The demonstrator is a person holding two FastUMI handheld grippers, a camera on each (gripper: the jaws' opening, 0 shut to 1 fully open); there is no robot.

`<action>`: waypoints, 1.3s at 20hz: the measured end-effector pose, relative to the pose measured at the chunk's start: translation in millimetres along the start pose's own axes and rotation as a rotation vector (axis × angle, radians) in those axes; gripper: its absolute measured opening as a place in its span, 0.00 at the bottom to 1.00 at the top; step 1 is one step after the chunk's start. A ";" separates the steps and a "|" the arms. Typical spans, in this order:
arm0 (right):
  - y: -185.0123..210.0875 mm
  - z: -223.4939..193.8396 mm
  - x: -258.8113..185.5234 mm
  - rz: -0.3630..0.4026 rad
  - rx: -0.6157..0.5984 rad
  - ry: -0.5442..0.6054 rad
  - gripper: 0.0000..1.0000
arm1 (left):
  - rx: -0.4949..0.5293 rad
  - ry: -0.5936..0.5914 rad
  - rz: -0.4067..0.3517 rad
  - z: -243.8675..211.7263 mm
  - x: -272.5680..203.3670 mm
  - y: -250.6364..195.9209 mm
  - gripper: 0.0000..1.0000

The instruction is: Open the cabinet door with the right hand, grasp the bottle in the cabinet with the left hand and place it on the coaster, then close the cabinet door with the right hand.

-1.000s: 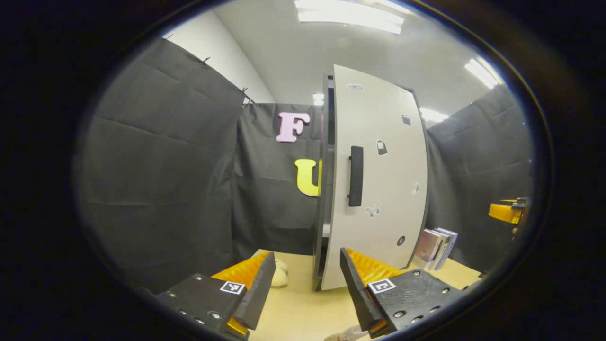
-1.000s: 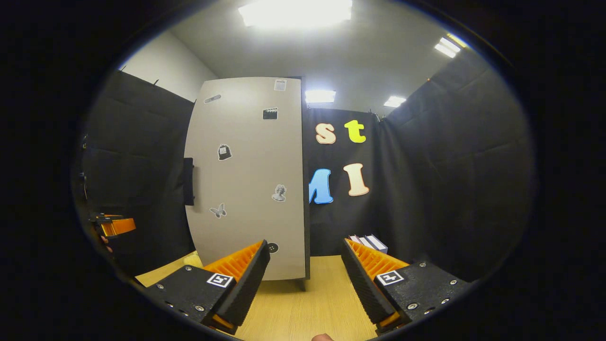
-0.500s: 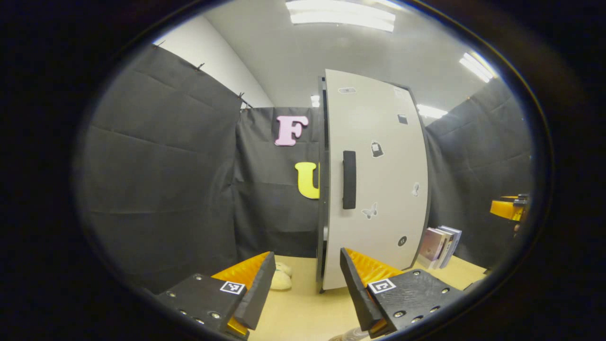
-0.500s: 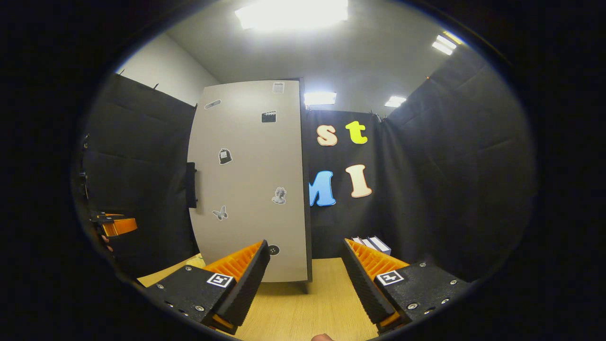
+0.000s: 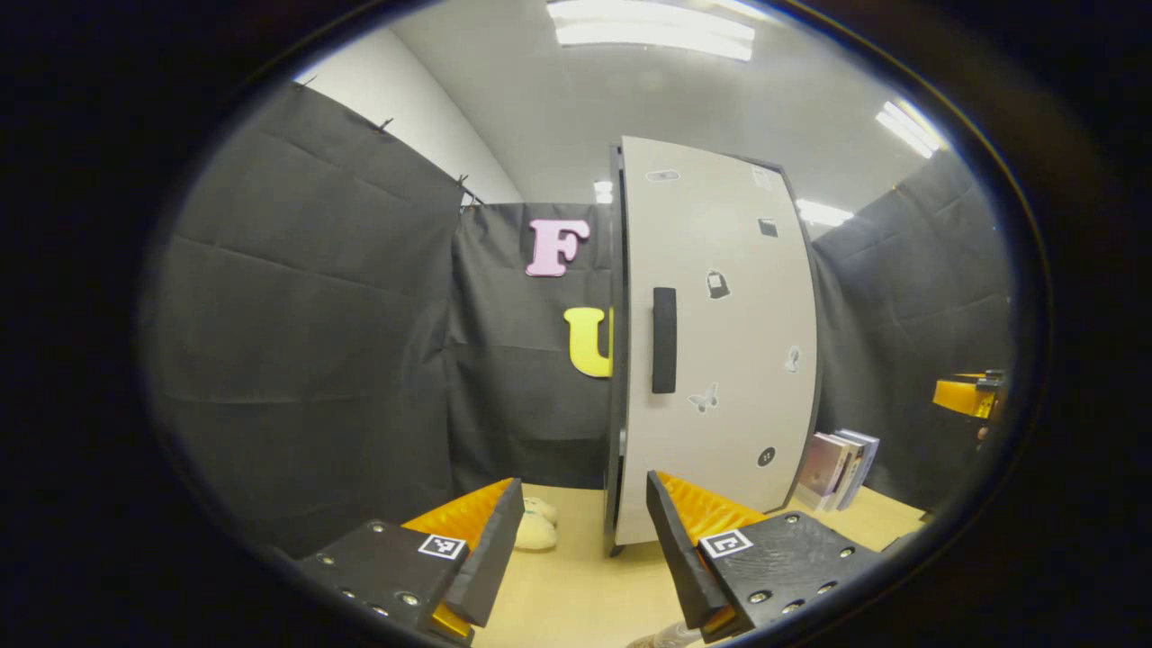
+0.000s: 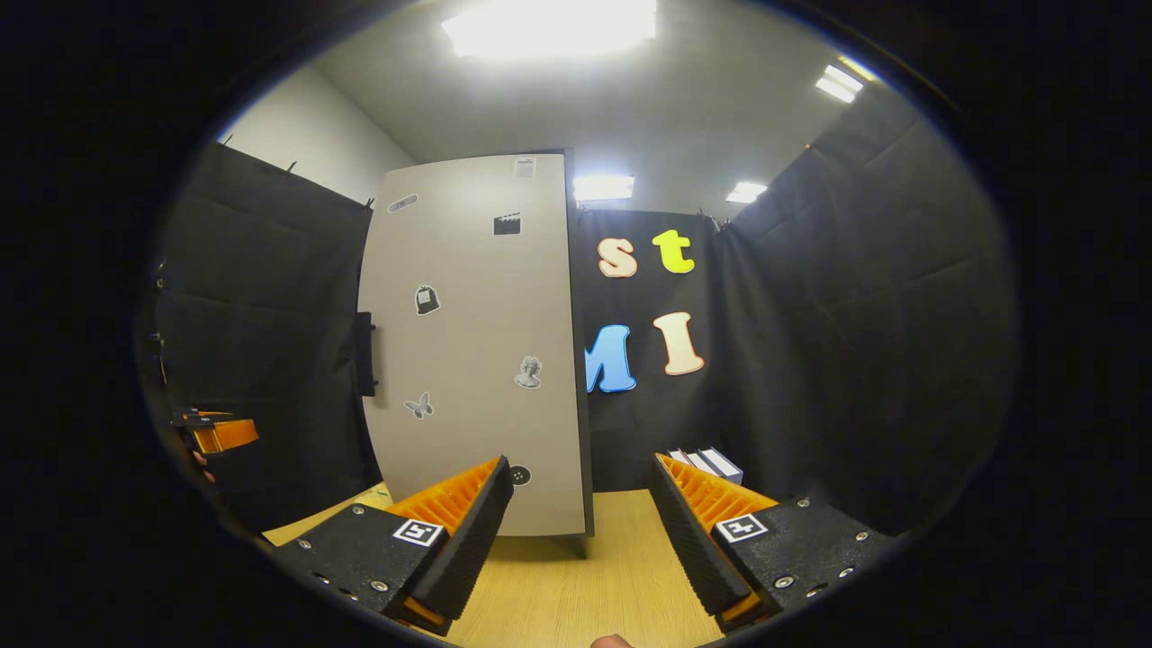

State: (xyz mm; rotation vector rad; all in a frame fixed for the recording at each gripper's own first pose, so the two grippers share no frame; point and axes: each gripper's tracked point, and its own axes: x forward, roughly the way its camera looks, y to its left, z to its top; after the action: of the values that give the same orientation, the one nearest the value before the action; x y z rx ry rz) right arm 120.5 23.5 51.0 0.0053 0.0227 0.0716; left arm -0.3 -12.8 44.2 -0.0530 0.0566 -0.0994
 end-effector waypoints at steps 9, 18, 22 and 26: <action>4.7 -0.4 1.7 -0.001 0.000 0.006 0.94 | -0.011 0.016 0.004 -9.1 -4.9 -0.3 0.78; 7.7 7.6 2.2 -0.002 -0.005 -0.022 0.94 | -0.005 -0.007 -0.014 -4.5 -5.8 -2.7 0.78; 10.7 9.3 3.0 0.004 -0.008 -0.030 0.94 | 0.014 -0.013 -0.013 -0.9 -3.4 -1.0 0.78; 13.3 9.0 5.8 0.008 -0.008 -0.029 0.94 | 0.019 -0.014 -0.013 1.2 -2.5 -0.8 0.78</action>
State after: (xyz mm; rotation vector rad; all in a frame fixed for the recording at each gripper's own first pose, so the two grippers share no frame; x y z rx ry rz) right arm 125.5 37.2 59.9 -0.0011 -0.0068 0.0795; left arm -2.8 -13.3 45.5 -0.0346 0.0413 -0.1128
